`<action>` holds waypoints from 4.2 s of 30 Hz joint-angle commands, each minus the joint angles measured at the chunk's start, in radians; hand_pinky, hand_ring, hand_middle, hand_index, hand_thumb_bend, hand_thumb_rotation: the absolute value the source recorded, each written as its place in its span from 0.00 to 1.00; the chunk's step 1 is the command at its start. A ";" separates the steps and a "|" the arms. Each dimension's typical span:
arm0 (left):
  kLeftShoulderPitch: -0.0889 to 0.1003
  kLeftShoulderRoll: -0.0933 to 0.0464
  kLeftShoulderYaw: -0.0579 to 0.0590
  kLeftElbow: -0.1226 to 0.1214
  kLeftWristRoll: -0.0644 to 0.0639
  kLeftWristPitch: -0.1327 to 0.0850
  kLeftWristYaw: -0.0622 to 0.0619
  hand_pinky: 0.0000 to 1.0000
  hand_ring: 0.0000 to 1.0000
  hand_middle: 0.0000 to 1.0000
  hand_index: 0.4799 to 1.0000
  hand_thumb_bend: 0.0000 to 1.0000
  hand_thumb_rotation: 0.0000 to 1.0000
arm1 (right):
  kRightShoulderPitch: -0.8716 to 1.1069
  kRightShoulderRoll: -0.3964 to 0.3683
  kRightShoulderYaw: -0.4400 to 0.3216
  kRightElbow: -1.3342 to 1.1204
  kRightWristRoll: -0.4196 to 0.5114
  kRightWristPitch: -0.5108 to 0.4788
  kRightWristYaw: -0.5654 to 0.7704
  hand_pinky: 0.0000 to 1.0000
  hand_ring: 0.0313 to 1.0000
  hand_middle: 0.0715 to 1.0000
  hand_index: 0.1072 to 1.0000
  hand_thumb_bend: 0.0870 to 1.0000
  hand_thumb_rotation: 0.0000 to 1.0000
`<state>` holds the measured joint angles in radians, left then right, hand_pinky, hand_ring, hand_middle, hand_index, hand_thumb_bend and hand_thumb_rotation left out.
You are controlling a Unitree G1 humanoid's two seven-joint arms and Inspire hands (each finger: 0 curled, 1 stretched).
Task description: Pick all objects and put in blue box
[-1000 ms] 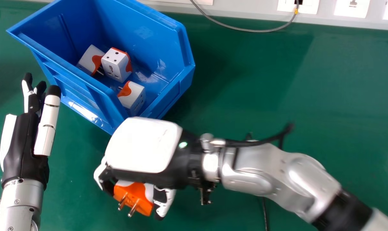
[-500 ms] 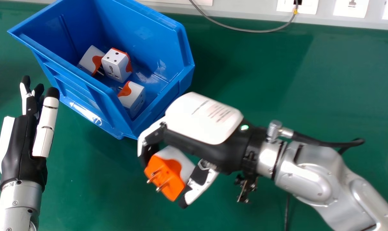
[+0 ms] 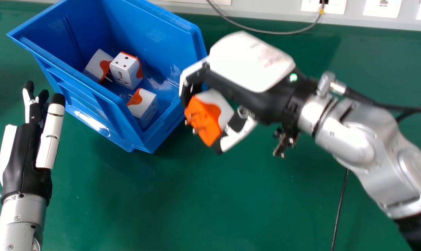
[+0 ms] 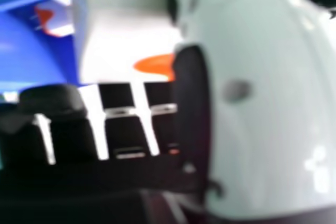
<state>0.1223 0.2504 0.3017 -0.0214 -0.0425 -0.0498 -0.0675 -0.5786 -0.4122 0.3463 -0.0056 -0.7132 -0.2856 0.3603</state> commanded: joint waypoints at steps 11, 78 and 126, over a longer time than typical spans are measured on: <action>-0.027 0.005 0.007 0.023 -0.032 -0.026 -0.012 1.00 1.00 1.00 1.00 0.51 0.94 | -0.360 0.201 0.102 0.371 -0.098 0.025 -0.160 0.02 0.03 0.06 0.41 0.44 0.14; 0.005 0.006 -0.004 0.004 -0.015 -0.053 -0.017 1.00 1.00 1.00 1.00 0.42 0.95 | -0.780 0.470 0.417 1.155 -0.243 0.230 -0.529 0.99 1.00 1.00 1.00 0.64 0.80; -0.039 0.028 0.012 0.134 -0.035 -0.122 -0.032 1.00 1.00 1.00 1.00 0.42 0.92 | 0.459 0.119 -0.113 -0.162 0.168 0.147 -0.571 1.00 1.00 1.00 1.00 0.31 0.88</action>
<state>0.0962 0.2636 0.3043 0.1121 -0.0773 -0.1431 -0.1005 -0.1409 -0.3014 0.2654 -0.1298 -0.5990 -0.1231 -0.2331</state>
